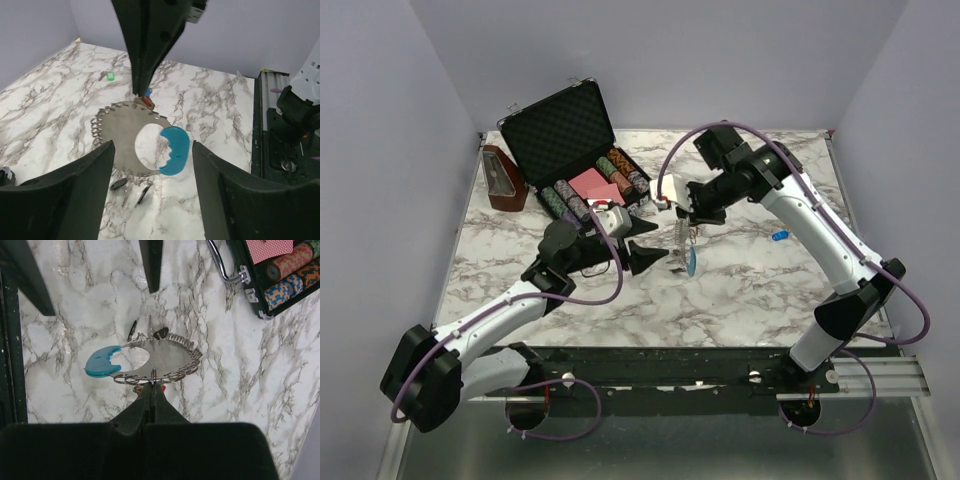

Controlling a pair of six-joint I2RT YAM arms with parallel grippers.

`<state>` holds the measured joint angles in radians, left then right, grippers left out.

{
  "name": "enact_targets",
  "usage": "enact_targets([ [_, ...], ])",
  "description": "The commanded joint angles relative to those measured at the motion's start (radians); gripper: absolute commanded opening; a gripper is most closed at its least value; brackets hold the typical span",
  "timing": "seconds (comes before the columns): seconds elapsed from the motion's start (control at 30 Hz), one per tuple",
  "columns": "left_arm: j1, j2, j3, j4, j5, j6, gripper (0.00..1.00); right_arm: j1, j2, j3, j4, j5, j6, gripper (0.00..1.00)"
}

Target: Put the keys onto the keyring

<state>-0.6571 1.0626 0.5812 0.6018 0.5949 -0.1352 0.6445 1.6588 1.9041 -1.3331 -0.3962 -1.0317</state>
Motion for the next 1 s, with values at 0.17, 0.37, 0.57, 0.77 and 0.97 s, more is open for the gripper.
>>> enact_targets([
  [0.17, 0.031, 0.106, 0.056, 0.127, 0.023, -0.030, 0.61, 0.083, -0.021, 0.004, -0.087, 0.247, -0.002, 0.00],
  [0.37, 0.031, 0.151, 0.026, 0.206, 0.039, -0.104, 0.56, 0.130, -0.045, -0.025, -0.087, 0.362, -0.028, 0.00],
  [0.57, 0.028, 0.210, 0.000, 0.321, 0.023, -0.158, 0.53, 0.178, -0.053, -0.060, -0.089, 0.473, -0.045, 0.00],
  [0.77, 0.028, 0.319, -0.020, 0.522, 0.032, -0.225, 0.51, 0.230, -0.053, -0.079, -0.089, 0.563, -0.059, 0.00],
  [0.97, 0.028, 0.419, -0.012, 0.719, 0.039, -0.340, 0.49, 0.267, -0.056, -0.074, -0.089, 0.620, -0.076, 0.00],
])
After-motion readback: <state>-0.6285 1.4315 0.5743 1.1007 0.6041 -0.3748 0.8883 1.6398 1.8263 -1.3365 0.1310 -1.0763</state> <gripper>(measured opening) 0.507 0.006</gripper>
